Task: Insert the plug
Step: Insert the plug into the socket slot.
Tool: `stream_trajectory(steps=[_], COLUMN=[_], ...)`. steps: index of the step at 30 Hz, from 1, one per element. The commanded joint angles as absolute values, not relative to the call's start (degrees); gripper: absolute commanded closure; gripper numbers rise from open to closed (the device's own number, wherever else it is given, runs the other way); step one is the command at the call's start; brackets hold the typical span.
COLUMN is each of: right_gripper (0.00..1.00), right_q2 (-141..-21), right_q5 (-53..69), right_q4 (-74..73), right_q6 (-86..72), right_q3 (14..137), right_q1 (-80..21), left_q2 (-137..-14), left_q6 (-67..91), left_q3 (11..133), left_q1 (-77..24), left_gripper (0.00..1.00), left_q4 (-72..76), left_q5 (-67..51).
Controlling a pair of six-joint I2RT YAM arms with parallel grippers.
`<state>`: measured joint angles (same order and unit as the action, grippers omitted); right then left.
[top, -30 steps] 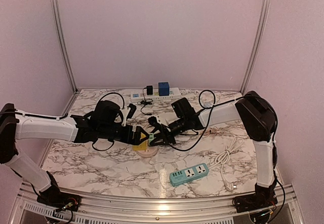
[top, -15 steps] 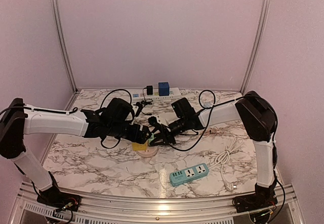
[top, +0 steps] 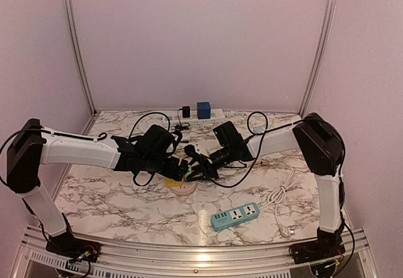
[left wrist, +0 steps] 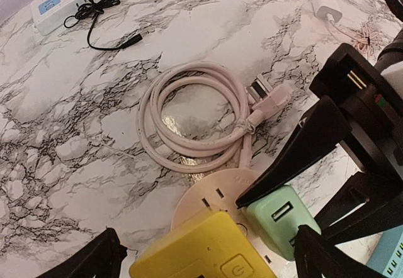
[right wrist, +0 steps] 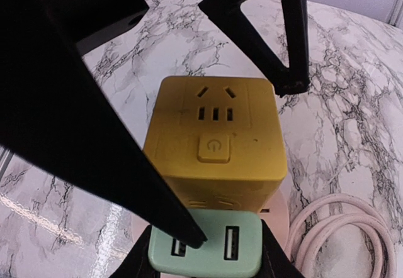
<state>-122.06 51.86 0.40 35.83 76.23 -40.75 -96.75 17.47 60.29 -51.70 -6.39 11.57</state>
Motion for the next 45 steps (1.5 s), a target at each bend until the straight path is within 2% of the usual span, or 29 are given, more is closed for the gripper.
stream_trajectory(steps=[1,10,12,14,24,41,45], right_gripper=[0.91,0.9,0.9,0.89,0.84,0.82,0.74], right_q2=[-122.0,-122.0,-122.0,-122.0,-123.2,-125.4,-124.7], right_q5=[50.9,50.9,50.9,50.8,49.8,47.7,46.9], right_q4=[0.2,0.9,1.3,1.6,0.2,-1.1,-1.1], right_q6=[36.2,35.6,35.4,35.2,35.9,34.3,33.8], right_q3=[76.2,75.4,75.1,74.9,75.7,72.9,72.9], right_q1=[-40.4,-40.4,-40.4,-40.4,-40.3,-40.4,-40.4], left_q2=[-99.1,-101.1,-101.5,-102.0,-104.4,-103.9,-104.3], left_q6=[16.0,15.6,15.8,15.9,14.7,14.8,14.9], left_q3=[61.9,62.2,61.9,61.7,62.4,61.3,61.3], left_q1=[-52.3,-52.7,-52.8,-52.8,-53.4,-53.4,-53.3], left_gripper=[0.04,0.14,0.22,0.25,0.21,0.18,0.18], left_q4=[-10.0,-11.3,-11.4,-11.4,-12.0,-9.9,-9.9], left_q5=[13.3,12.2,11.6,11.2,10.5,7.9,7.7])
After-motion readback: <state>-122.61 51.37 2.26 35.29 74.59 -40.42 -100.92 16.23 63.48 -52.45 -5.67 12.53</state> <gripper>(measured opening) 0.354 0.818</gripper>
